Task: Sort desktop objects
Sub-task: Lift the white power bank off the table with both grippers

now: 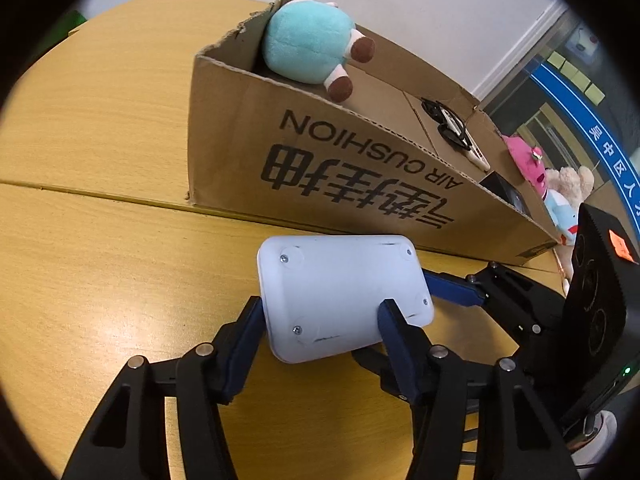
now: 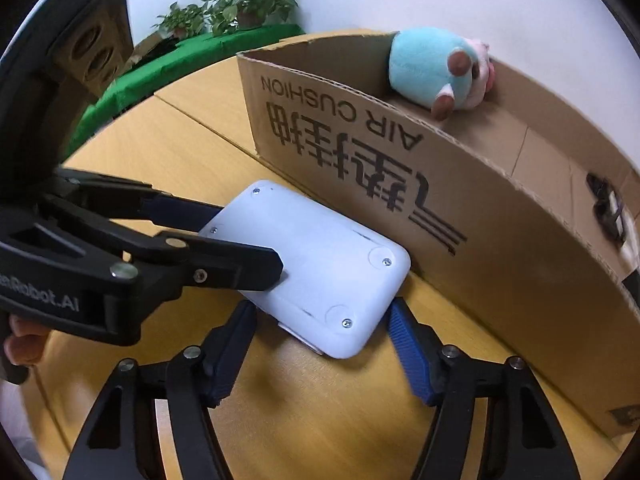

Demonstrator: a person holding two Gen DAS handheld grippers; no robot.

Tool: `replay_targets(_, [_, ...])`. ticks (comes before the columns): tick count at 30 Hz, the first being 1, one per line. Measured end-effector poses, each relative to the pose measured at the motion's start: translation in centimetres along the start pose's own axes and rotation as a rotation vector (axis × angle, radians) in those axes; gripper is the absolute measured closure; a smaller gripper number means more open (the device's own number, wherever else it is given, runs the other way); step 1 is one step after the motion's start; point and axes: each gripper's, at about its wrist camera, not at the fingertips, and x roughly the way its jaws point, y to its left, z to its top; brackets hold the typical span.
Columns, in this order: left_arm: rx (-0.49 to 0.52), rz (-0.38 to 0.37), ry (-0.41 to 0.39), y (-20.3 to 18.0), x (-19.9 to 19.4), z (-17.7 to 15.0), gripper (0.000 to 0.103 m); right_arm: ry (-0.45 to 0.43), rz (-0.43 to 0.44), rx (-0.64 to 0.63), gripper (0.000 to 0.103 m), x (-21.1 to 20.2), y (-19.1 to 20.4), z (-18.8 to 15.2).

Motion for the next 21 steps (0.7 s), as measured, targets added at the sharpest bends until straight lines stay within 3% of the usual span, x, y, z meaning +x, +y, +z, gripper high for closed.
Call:
replay_targets(6, [0.026,0.021,-0.009,-1.5,-0.3,-1.1,0.049,-0.011,-0.016,0.015,0.038,-1.0,0.4,-1.4])
replay_targets(15, [0.048,-0.040,0.047,-5.5,0.7,-3.8,0.049,0.028,-0.056,0.079,0.041,-4.3,-0.5,-6.0])
replay_targets(21, [0.078,-0.054,0.030,-7.1,1.0,-5.1,0.048,0.074,-0.069,0.085,0.037,-5.9,-0.6,-8.1])
